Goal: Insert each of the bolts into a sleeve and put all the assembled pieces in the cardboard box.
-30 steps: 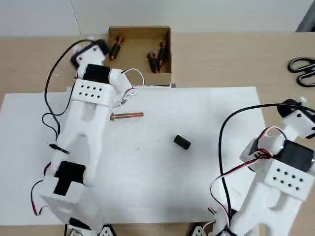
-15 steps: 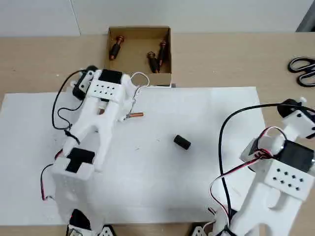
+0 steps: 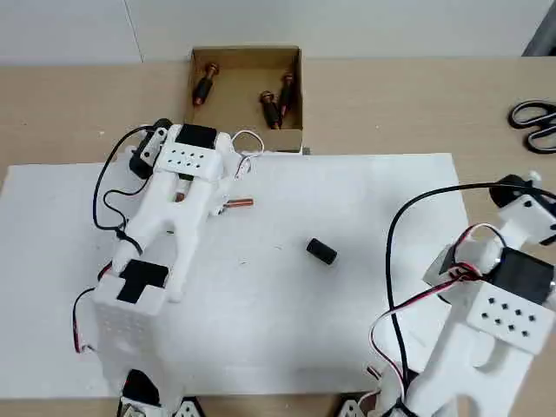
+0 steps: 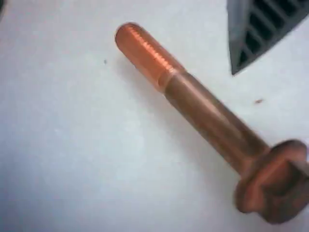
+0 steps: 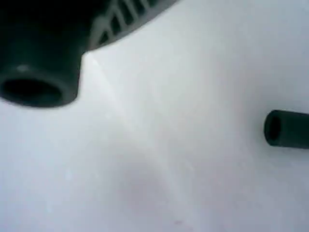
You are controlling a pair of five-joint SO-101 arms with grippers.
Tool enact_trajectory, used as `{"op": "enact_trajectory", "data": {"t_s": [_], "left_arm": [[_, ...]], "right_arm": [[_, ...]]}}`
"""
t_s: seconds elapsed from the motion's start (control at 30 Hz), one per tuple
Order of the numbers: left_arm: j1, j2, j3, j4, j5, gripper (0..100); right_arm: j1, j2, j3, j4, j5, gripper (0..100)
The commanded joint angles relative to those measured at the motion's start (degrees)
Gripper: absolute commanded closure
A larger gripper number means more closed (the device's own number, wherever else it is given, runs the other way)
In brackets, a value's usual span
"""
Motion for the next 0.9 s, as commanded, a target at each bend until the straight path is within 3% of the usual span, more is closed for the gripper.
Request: {"op": "enact_trajectory", "data": {"t_s": [0.0, 0.87], "left_arm": [[-1.49, -1.41, -0.22, -0.35, 0.35, 68], [-3.52, 5.10, 1.01, 0.09, 0.44, 68]], "right_arm": [[0.40, -1.36, -0.26, -0.40, 0.35, 99.4], [0.40, -1.36, -0.26, -0.31, 0.35, 99.4]]}}
